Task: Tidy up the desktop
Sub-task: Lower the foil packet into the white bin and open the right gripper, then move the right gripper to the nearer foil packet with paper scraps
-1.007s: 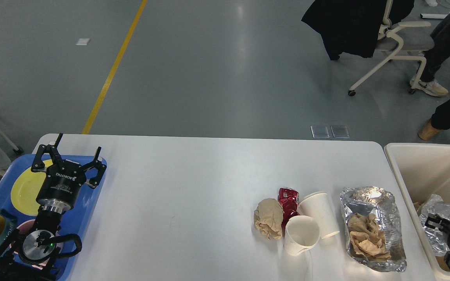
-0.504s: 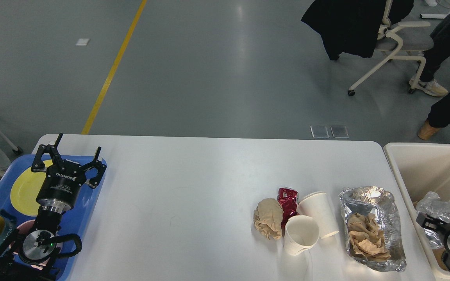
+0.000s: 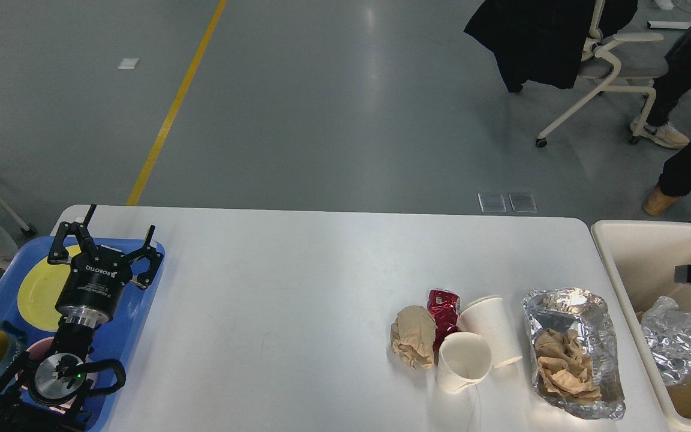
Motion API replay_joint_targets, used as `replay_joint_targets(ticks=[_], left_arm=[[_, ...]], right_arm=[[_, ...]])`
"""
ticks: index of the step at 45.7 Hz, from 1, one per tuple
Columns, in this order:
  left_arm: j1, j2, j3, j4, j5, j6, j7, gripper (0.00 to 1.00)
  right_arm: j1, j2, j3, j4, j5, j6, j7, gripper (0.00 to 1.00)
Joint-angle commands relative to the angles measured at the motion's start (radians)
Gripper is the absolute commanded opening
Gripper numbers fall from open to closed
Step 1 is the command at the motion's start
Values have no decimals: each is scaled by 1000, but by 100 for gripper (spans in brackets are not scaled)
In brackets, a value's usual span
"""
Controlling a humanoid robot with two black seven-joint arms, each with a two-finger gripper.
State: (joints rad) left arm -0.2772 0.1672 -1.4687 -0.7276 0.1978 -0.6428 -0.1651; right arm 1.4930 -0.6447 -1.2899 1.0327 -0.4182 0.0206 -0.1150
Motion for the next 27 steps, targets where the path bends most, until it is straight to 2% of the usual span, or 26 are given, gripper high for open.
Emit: replay_joint_targets(ticks=[1,7,9,12,15,20,23,27], left_arm=[[1,0,1,1,0,0,1,96],[1,0,1,1,0,0,-1,96],[1,0,1,1,0,0,-1,96],[1,0,1,1,0,0,-1,96],[1,0,1,1,0,0,-1,96],[1,0,1,1,0,0,-1,96],[1,0,1,1,0,0,-1,96],[1,0,1,1,0,0,-1,96]], right_arm=[[292,98,-154,179,2,226,0,100],[538,158,-149,251,4,663,0,100],[599,171,-149,262,10,767,-2,100],[693,204,-154,297,13,864,-2,100],[785,206,-155,368,15,903,-2,100],[964,206,-154,545,15,883,-2,100],[1041,206,-151,642,18,826,0,100],[1058,208,-149,713,18,681,8,100]])
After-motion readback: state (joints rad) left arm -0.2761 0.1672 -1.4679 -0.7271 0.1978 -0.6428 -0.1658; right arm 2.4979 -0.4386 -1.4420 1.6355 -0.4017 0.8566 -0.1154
